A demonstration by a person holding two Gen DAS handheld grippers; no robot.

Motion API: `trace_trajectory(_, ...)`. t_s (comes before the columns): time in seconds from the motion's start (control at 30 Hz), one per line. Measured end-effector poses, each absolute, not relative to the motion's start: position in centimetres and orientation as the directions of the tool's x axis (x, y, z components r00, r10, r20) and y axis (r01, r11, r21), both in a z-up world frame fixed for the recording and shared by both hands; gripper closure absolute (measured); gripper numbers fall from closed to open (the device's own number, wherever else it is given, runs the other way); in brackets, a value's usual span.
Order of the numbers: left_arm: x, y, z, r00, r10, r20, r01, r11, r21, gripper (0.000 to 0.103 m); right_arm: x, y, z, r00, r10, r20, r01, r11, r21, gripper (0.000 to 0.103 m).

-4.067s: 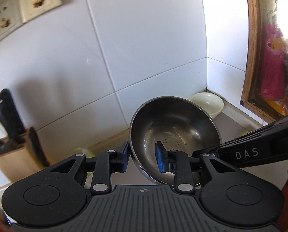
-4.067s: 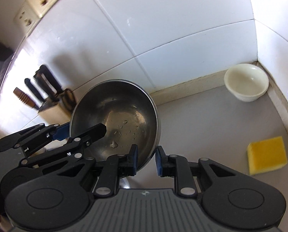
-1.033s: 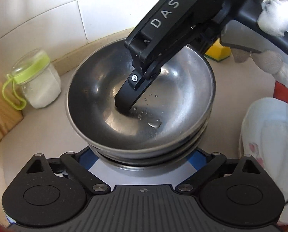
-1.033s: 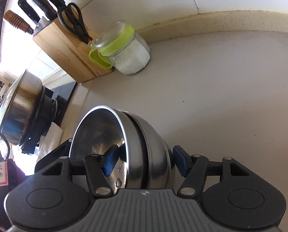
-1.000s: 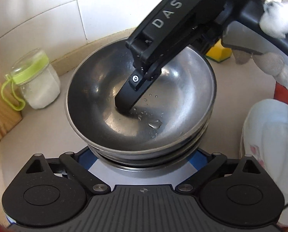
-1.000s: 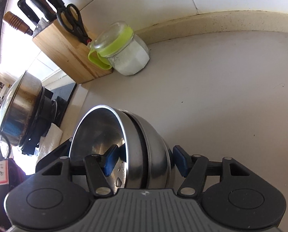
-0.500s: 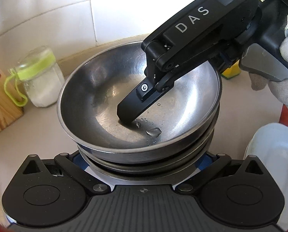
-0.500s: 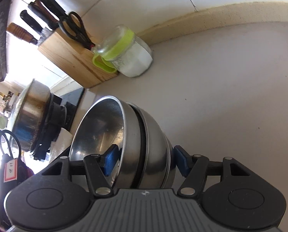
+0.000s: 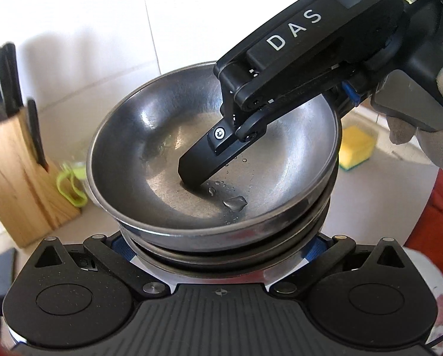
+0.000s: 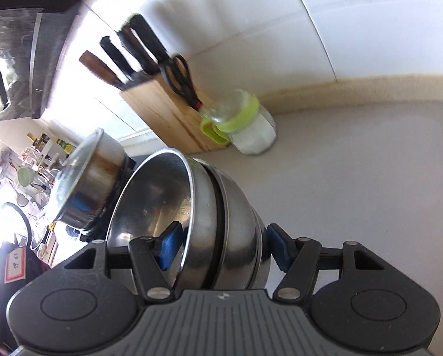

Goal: Organize plates and bowls
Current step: 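Lift the nested steel bowl stack with both tools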

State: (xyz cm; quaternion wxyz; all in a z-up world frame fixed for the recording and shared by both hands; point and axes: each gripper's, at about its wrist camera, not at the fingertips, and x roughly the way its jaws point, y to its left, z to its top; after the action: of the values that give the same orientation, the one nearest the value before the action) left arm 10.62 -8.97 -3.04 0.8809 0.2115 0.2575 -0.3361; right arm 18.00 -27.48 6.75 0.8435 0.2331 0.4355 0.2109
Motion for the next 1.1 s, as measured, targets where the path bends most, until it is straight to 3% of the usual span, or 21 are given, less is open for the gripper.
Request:
trace_trajectory(0.43,1.1,-5.7,0.1,0.603,-0.581,-0.546,0.778,0.578,0.244,0.0,6.7,-24.9,11.0,0.658,0.436,-0.614,-0.035,0.833,0.553,0.039)
trace_trajectory(0.73,-5.4,-4.2,-1.9,0.52,-0.633,-0.574,0.845,0.478,0.238,0.0,-1.0,-24.1,9.1,0.686,0.356,-0.635,0.092,0.823,0.56,0.039)
trace_trajectory(1.1,-5.0,-5.9,-6.5,0.448,-0.628,-0.637,0.879,0.441,0.183,0.0,-3.2,-24.9,4.3,0.66,0.304,-0.687,0.195,0.814,0.548,0.039)
